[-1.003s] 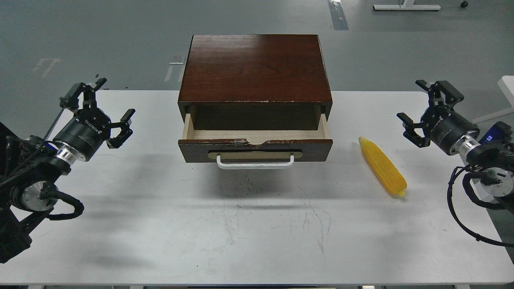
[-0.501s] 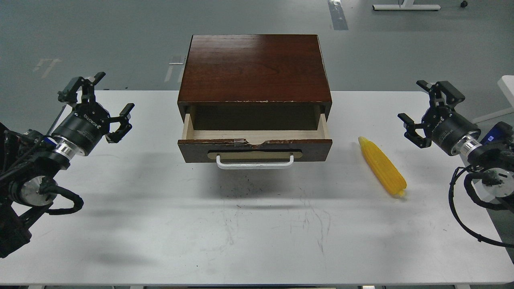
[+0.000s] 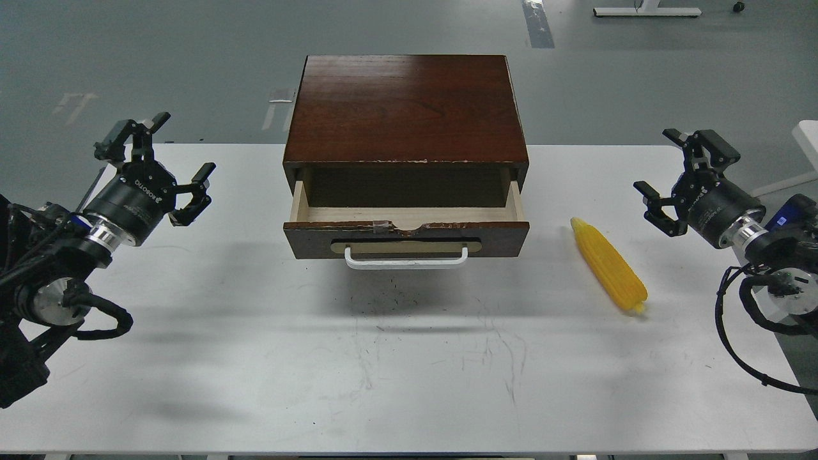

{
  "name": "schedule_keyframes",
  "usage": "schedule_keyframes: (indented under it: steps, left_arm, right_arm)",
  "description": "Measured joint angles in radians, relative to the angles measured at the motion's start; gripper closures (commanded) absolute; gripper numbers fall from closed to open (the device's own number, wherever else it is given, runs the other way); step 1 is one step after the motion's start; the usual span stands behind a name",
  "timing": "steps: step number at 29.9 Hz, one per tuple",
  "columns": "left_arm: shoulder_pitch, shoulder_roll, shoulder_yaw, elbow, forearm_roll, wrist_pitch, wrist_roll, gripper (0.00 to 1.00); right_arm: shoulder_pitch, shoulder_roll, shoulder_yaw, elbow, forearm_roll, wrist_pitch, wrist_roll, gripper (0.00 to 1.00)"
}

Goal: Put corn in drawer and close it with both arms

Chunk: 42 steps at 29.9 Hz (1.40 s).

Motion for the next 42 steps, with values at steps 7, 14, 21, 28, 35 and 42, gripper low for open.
schedule_keyframes:
  steps: [7, 14, 21, 28, 35, 42]
  left_arm:
    - [0.000, 0.000, -0.002, -0.002, 0.000, 0.000, 0.000, 0.00]
    - [0.000, -0.001, -0.003, -0.004, 0.000, 0.000, 0.000, 0.00]
    - [0.000, 0.000, -0.003, -0.010, 0.002, 0.000, 0.000, 0.00]
    - [0.000, -0.001, -0.003, -0.011, 0.002, 0.000, 0.000, 0.00]
    - [0.000, -0.006, -0.002, -0.012, 0.002, 0.000, 0.000, 0.00]
    - [0.000, -0.007, -0.002, -0.011, 0.010, 0.000, 0.000, 0.00]
  right_arm:
    - [0.075, -0.072, -0.005, 0.022, -0.087, 0.000, 0.000, 0.00]
    - [0.222, -0.164, -0.009, 0.061, -0.492, 0.000, 0.000, 0.00]
    - [0.238, -0.198, -0.061, 0.191, -0.955, -0.050, 0.000, 0.00]
    - [0.236, -0.185, -0.241, 0.204, -1.201, -0.242, 0.000, 0.00]
    - [0.235, -0.127, -0.329, 0.171, -1.246, -0.296, 0.000, 0.00]
    - [0.238, -0.049, -0.403, 0.110, -1.262, -0.297, 0.000, 0.01]
